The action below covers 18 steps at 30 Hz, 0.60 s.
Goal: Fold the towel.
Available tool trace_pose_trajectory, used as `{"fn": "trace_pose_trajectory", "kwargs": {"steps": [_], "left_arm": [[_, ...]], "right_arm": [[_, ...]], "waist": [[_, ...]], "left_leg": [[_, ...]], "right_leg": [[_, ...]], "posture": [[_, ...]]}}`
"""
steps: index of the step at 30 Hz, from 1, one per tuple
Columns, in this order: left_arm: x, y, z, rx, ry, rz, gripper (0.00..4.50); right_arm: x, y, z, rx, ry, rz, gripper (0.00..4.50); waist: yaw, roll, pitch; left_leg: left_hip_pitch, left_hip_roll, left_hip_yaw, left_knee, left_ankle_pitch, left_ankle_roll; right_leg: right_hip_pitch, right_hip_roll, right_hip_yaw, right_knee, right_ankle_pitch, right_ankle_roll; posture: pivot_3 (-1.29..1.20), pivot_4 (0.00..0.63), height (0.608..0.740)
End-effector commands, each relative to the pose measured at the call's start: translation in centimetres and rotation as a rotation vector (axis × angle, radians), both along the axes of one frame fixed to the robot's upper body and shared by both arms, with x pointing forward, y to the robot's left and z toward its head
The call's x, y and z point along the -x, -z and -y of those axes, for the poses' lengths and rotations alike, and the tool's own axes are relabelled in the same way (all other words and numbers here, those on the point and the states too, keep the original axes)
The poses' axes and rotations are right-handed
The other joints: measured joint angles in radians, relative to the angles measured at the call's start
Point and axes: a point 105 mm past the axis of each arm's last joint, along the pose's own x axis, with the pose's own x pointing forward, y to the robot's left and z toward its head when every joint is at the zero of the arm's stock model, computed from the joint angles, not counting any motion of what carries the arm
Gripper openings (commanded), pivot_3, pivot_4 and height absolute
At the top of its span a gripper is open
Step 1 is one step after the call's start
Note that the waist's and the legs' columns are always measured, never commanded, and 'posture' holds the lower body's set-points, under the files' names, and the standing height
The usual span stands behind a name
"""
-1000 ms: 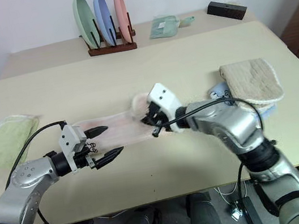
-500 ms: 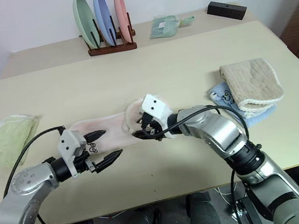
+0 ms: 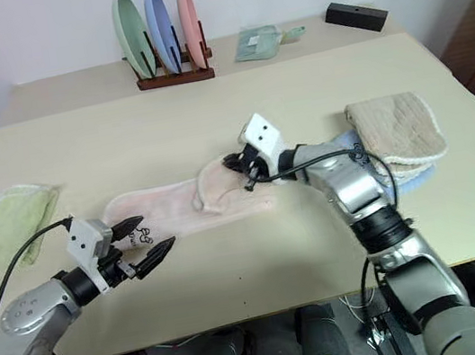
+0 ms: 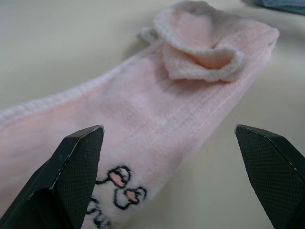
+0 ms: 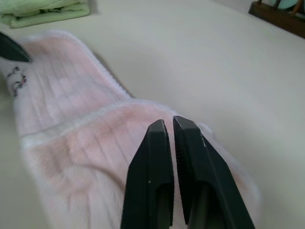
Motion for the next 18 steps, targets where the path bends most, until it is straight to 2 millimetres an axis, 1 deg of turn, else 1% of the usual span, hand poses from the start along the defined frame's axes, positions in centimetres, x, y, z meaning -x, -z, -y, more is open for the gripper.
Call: {"fn": "trace_pose_trajectory", "kwargs": {"steps": [1,3,4,5,7,9,11,12,13,15,16,17,18], "left_arm": [[0.3,-0.6,-0.1,0.006,-0.027,0.030,4.50],[0.7,-0.3,-0.2,0.016,-0.055,0.026,4.50],[0.8,-0.2,-0.2,0.017,-0.064,0.024,4.50],[1.0,-0.1,-0.2,0.015,-0.073,0.022,4.50],[1.2,0.0,-0.3,0.012,-0.083,0.022,4.50],[1.4,0.1,-0.7,0.016,-0.134,0.029,4.50],[1.9,0.0,-1.2,0.050,-0.189,0.020,4.50],[2.1,0.0,-1.3,0.069,-0.204,0.013,4.50],[2.5,-0.1,-1.4,0.131,-0.233,-0.007,4.50],[3.1,-0.3,-1.6,0.259,-0.288,-0.047,4.50],[3.4,-0.4,-1.6,0.318,-0.310,-0.066,4.50],[3.6,-0.3,-1.6,0.382,-0.340,-0.091,4.50],[3.7,-0.2,-1.7,0.437,-0.371,-0.115,4.50]], "right_arm": [[0.1,1.6,-1.1,0.041,-0.052,0.038,0.08],[0.3,4.6,-1.0,0.131,-0.062,0.025,0.08],[0.4,5.5,-0.9,0.160,-0.070,0.025,0.08],[0.6,6.1,-0.8,0.178,-0.074,0.026,0.08],[0.6,6.6,-0.7,0.186,-0.077,0.033,0.08],[0.3,4.4,-0.7,0.122,-0.071,0.098,0.08],[-0.2,1.0,-0.6,0.019,-0.052,0.152,0.08],[-0.3,0.0,-0.5,-0.011,-0.049,0.161,0.58],[-0.1,-1.4,-0.4,-0.012,-0.069,0.210,0.83],[0.4,-3.3,-0.1,0.012,-0.112,0.296,1.85],[0.6,-4.1,0.0,0.019,-0.126,0.331,2.27],[0.8,-4.8,0.1,0.018,-0.134,0.356,2.86],[0.9,-5.4,0.1,0.016,-0.141,0.378,3.30]], "waist": [[-0.001,0.000,0.000],[0.002,0.000,0.000],[0.003,-0.001,0.000],[0.004,-0.001,-0.001],[0.003,-0.001,-0.001],[0.003,-0.002,-0.001],[0.003,-0.001,-0.001],[0.003,-0.001,-0.001],[0.004,-0.001,-0.001],[0.004,-0.001,-0.001],[0.004,-0.001,-0.001],[0.004,-0.001,-0.001],[0.004,-0.002,-0.001]], "left_leg": [[0.000,0.000,0.000,0.000,0.000,0.000],[0.000,0.000,0.000,0.000,0.000,0.000],[0.000,0.000,0.000,0.000,0.000,0.000],[0.000,0.000,0.000,0.000,0.000,0.000],[0.001,0.000,0.000,0.000,0.000,0.000],[0.002,0.000,0.000,0.000,0.000,-0.001],[0.002,0.000,0.000,0.000,0.000,-0.001],[0.001,0.000,0.000,0.000,0.000,-0.001],[0.000,0.000,0.000,0.000,0.000,-0.001],[0.000,0.000,0.000,0.000,0.000,-0.001],[0.001,0.000,0.000,0.000,0.000,-0.001],[0.000,0.000,0.000,0.000,0.000,-0.001],[0.001,0.000,0.000,0.000,0.000,-0.001]], "right_leg": [[0.000,0.000,0.000,0.000,0.000,0.000],[0.000,0.000,0.000,0.000,0.000,0.000],[0.000,0.000,0.000,0.000,0.000,0.000],[0.001,0.000,0.000,0.000,0.000,0.000],[0.001,0.000,0.000,0.000,0.000,0.000],[0.002,0.001,0.000,0.000,0.000,0.000],[0.002,0.001,0.000,0.000,0.000,0.000],[0.001,0.001,0.000,0.000,0.000,0.000],[0.001,0.001,0.001,0.000,0.000,0.000],[0.000,0.001,0.001,0.000,0.000,0.000],[0.001,0.001,0.001,0.000,0.000,0.000],[0.001,0.001,0.000,0.000,0.000,0.000],[0.001,0.001,0.000,0.000,0.000,0.000]], "posture": [[0.00,0.150,0.735],[0.00,0.150,0.735],[0.00,0.150,0.735],[0.00,0.150,0.735],[0.00,0.150,0.735],[0.00,0.150,0.735],[0.00,0.150,0.735],[0.00,0.150,0.735],[0.00,0.150,0.735],[0.00,0.150,0.735],[0.00,0.150,0.735],[0.00,0.150,0.735],[0.00,0.150,0.735]]}}
